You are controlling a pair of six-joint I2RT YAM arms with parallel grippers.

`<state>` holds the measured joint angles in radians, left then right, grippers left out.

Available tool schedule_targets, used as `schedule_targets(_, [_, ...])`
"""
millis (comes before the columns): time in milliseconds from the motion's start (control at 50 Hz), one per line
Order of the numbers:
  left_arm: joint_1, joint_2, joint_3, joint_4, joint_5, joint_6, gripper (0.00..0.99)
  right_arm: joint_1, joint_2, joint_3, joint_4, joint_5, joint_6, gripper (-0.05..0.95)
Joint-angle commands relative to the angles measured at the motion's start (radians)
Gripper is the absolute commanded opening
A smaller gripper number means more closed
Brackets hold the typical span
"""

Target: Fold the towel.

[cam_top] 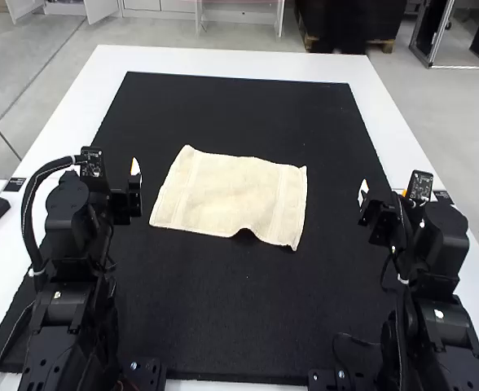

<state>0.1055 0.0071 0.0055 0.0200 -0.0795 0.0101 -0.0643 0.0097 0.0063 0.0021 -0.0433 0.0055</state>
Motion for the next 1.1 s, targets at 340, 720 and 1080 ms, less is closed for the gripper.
schedule_targets(340, [0.002, -0.010, -0.004, 0.005, -0.006, -0.009, 0.964, -0.009, -0.007, -0.005, -0.005, 0.017, -0.012, 0.92])
schedule_targets(720, [0.002, -0.010, -0.004, 0.008, -0.006, -0.009, 0.962, -0.009, -0.007, -0.006, -0.005, 0.017, -0.012, 0.92])
schedule_targets(1080, [0.002, -0.010, -0.004, 0.021, -0.005, 0.016, 0.961, -0.014, -0.007, -0.005, -0.004, 0.017, -0.010, 0.92])
